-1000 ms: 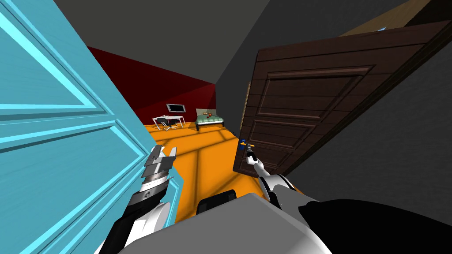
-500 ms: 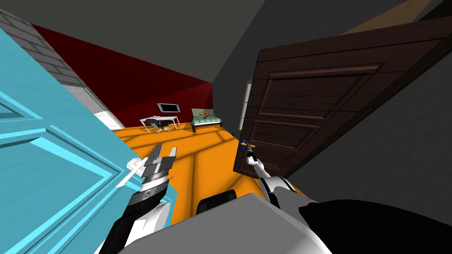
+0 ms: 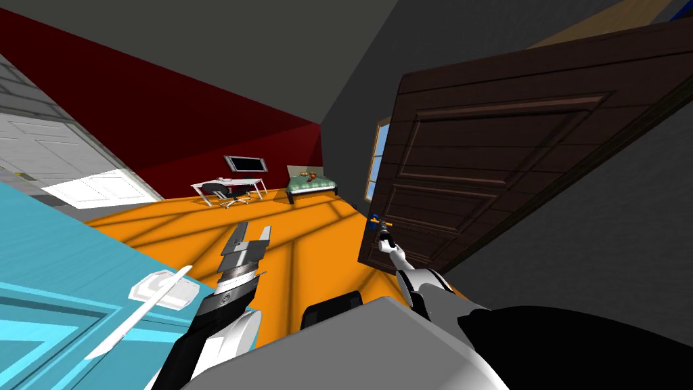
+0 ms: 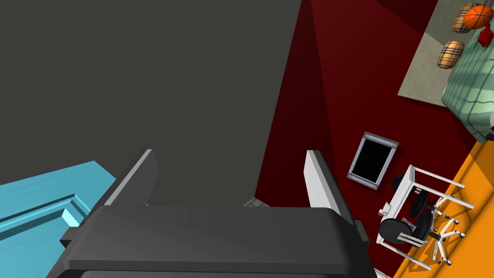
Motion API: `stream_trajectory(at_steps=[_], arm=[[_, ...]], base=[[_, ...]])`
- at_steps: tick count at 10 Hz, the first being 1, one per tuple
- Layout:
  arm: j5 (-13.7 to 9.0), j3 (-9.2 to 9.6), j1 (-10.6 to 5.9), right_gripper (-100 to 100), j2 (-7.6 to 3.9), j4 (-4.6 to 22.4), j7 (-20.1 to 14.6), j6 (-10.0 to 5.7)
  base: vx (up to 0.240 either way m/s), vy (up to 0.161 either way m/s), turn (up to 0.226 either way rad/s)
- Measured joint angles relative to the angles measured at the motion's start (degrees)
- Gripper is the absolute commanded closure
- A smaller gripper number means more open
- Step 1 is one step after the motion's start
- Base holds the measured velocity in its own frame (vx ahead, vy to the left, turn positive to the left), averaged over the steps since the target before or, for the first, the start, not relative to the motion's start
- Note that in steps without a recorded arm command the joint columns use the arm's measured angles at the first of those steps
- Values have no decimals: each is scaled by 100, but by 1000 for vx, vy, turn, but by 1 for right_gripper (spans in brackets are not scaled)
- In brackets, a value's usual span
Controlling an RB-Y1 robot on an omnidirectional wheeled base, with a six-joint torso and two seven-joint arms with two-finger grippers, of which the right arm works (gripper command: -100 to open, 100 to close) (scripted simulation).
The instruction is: Push the door open
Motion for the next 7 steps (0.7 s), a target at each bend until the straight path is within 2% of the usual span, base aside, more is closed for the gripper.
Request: stream_trajectory(at_steps=[4,5,7], arm=[[-12,-178,225,100,110,-389,152,220],[-9,-184,202,100,66,-297,130,176],[-17,-286,245,100,79,-388,173,224]], base=[[165,55,-141],[184,61,-128],[192,36,-101]])
